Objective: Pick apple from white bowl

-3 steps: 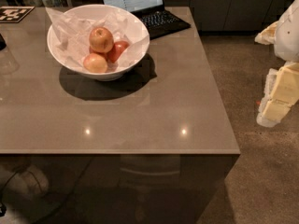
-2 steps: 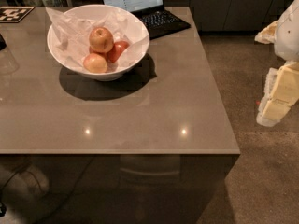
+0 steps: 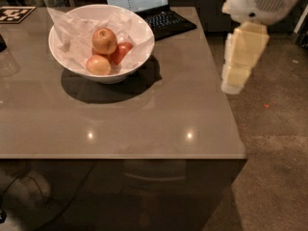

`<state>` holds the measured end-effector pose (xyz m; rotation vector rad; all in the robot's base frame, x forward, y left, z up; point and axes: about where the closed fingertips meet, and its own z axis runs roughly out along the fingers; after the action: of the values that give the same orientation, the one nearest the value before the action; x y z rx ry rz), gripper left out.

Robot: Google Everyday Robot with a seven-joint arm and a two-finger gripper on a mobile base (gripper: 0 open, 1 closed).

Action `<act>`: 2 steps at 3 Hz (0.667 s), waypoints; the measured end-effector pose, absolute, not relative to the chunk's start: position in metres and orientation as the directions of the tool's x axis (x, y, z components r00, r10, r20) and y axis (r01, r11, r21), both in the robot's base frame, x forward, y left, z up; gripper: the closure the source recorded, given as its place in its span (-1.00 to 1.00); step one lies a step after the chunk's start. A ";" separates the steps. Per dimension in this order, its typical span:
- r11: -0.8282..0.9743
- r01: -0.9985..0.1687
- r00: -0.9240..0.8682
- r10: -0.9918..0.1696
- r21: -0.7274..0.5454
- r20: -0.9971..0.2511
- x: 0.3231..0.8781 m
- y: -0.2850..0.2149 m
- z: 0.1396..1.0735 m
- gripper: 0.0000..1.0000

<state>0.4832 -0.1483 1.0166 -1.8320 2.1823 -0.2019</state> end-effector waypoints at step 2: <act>0.100 -0.938 -0.062 -0.991 -0.332 -0.122 0.534 -0.086 1.024 -1.00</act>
Offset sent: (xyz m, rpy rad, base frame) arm 0.0328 0.0353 0.0026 -0.0239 -0.0089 0.0470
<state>0.5343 -0.0863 1.0235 -1.9021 2.0691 -0.2351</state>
